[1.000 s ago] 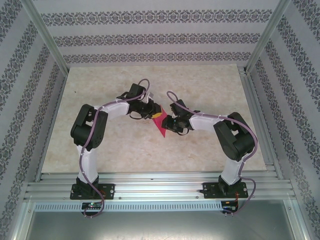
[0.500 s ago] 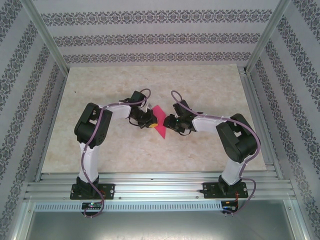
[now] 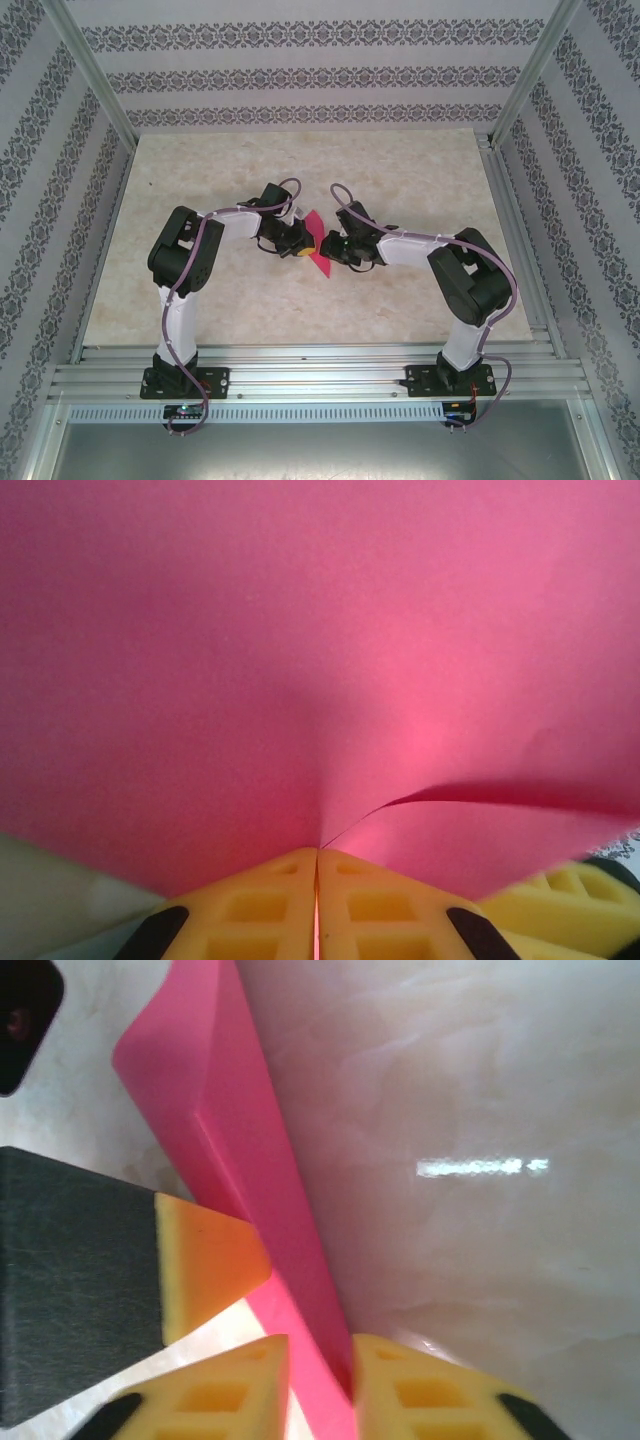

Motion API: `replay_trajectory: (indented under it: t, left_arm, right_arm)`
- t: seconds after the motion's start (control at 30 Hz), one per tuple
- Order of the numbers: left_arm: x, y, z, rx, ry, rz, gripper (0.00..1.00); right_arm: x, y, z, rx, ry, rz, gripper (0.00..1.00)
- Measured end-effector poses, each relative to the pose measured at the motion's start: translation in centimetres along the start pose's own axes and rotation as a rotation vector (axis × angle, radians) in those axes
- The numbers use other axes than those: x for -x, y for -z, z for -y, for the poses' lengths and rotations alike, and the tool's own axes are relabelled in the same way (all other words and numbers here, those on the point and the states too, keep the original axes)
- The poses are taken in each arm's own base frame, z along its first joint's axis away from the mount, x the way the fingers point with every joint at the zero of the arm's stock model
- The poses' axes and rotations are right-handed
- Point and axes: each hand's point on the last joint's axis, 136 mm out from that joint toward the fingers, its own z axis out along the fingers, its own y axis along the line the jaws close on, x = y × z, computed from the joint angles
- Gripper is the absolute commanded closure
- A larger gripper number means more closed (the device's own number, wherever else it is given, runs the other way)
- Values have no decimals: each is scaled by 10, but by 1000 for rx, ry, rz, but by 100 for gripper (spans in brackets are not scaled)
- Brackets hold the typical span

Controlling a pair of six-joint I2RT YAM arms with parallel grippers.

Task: Fold a paper plane with a square sheet of paper (pick it up from the middle)
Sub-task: Fold the wing for the fifth time at the center of the table.

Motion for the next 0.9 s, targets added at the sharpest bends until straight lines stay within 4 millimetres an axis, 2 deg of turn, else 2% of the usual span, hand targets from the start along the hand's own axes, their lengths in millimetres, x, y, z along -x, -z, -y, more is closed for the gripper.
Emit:
replay_trajectory:
  t: [0.07, 0.23, 0.47, 0.67, 0.83, 0.9]
  left_arm:
    - [0, 0, 0, 0, 0, 0, 89]
    - [0, 0, 0, -3, -4, 5, 89]
    - [0, 0, 0, -7, -2, 12, 89]
    - [1, 2, -1, -7, 9, 29, 90]
    - [2, 3, -3, -10, 24, 39, 91]
    - [1, 4, -3, -13, 27, 42, 91]
  right_arm:
    - [0, 0, -1, 1, 9, 2, 87]
    - [0, 1, 3, -37, 22, 4, 88]
    - [3, 2, -7, -68, 81, 5, 96]
    - [1, -2, -13, -145, 158, -3, 96]
    - [-5, -5, -19, -173, 216, -16, 91]
    - [-4, -5, -16, -198, 222, -18, 84]
